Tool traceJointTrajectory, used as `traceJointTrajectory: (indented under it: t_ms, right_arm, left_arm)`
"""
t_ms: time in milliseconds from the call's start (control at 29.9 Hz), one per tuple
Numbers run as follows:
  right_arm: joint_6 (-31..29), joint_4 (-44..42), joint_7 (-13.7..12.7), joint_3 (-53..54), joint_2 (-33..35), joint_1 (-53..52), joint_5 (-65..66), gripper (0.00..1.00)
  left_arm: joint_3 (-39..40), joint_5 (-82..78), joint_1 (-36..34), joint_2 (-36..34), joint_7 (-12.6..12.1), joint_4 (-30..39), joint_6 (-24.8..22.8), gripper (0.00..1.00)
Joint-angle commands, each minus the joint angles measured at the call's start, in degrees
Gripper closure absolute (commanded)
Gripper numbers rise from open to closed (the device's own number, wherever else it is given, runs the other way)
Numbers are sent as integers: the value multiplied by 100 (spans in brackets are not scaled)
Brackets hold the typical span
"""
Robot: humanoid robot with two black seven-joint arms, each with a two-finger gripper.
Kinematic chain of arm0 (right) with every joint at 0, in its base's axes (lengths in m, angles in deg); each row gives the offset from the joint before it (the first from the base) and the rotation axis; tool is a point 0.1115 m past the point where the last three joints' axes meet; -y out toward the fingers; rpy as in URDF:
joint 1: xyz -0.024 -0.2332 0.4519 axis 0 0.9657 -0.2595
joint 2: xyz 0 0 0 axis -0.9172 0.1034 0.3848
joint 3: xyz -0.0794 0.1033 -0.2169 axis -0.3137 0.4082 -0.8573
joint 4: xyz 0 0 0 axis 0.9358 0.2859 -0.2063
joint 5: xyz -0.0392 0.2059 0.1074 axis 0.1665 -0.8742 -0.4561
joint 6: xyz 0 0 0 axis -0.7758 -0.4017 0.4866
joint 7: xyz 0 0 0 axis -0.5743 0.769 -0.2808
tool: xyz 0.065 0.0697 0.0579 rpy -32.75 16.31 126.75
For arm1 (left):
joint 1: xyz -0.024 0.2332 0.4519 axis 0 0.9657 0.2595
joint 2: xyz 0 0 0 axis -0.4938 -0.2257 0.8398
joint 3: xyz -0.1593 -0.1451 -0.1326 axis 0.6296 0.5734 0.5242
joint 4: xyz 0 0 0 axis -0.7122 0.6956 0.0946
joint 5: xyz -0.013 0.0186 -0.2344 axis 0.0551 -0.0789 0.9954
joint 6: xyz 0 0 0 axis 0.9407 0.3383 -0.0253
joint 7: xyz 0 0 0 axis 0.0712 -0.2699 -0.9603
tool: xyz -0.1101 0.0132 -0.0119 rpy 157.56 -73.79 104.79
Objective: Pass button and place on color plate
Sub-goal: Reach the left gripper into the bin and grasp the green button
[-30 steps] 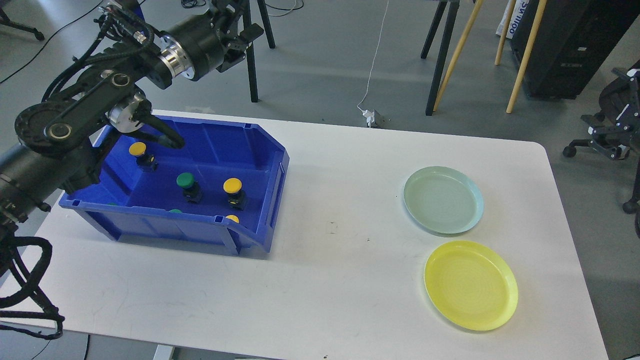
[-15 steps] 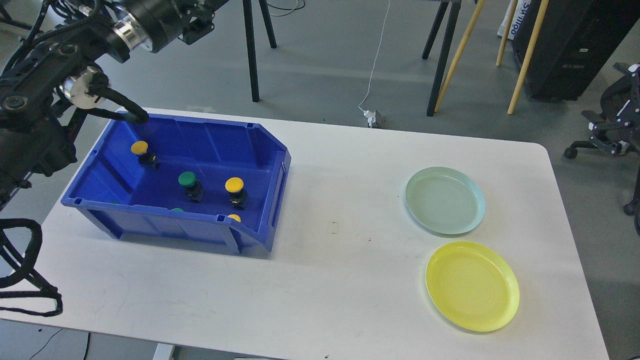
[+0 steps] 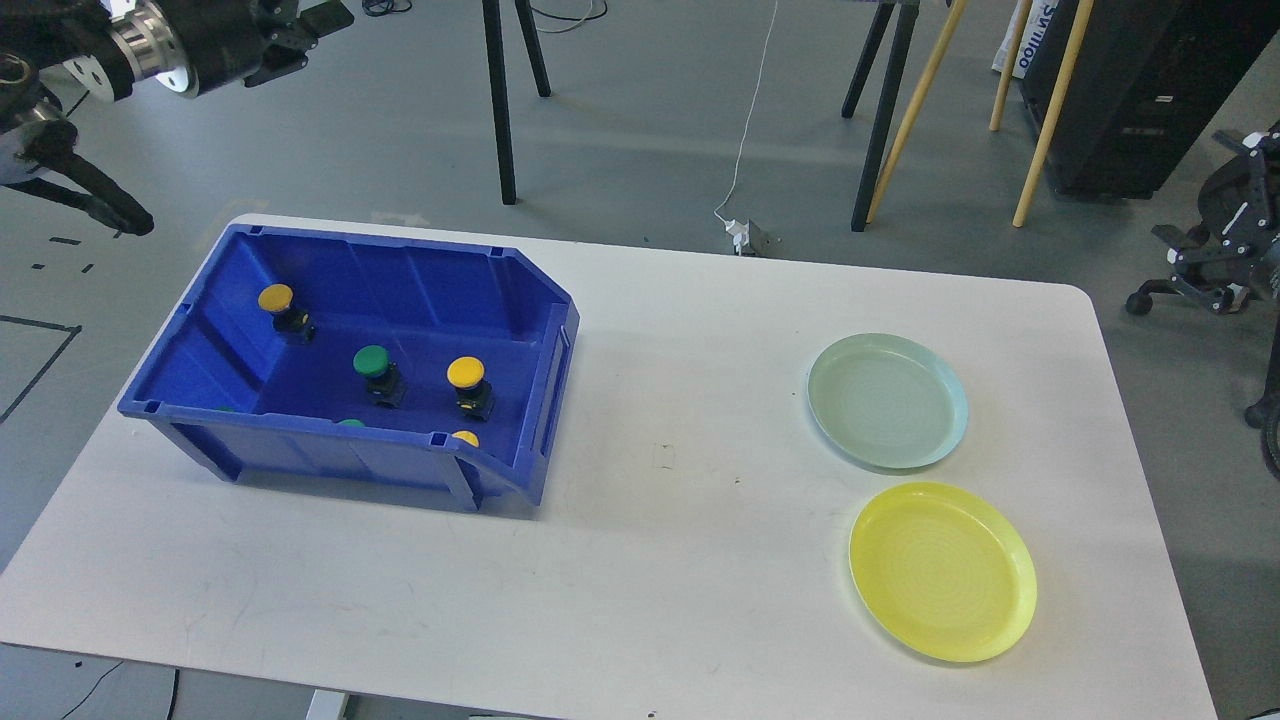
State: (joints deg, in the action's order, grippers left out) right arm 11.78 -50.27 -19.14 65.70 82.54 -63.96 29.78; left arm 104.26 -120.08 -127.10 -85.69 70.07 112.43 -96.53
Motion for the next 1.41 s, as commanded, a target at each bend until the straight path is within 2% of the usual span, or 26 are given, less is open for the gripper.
traceJointTrajectory:
  t_ms: [0,134,234,368,502,803,1372]
  right_arm:
    - [0,-2,0,-8,-26,-82,69,1]
    - [0,6,0,-8,-70,-153,192,1]
    - [0,15,0,-8,-96,-162,236,1]
    - [0,24,0,-8,-140,-162,245,1]
    - [0,24,9,-8,-132,-162,253,1]
    - [0,42,26,-288,-149,-153,262,1]
    - [0,33,26,-342,-272,-118,271,1]
  left_arm:
    - [-159,-980,138,-335,100,771,1,0]
    - [-730,-2115,200,-652,82,1344,1,0]
    - [-985,-2888,226,-644,99,1327,1,0]
    - [-1512,-3681,471,-618,240,1283,1,0]
    - [-1812,-3725,735,-522,240,898,1,0]
    - [-1936,-3743,1087,576,267,-579,1,0]
    - [-1927,-3971,1342,1360,539,-1564,1,0]
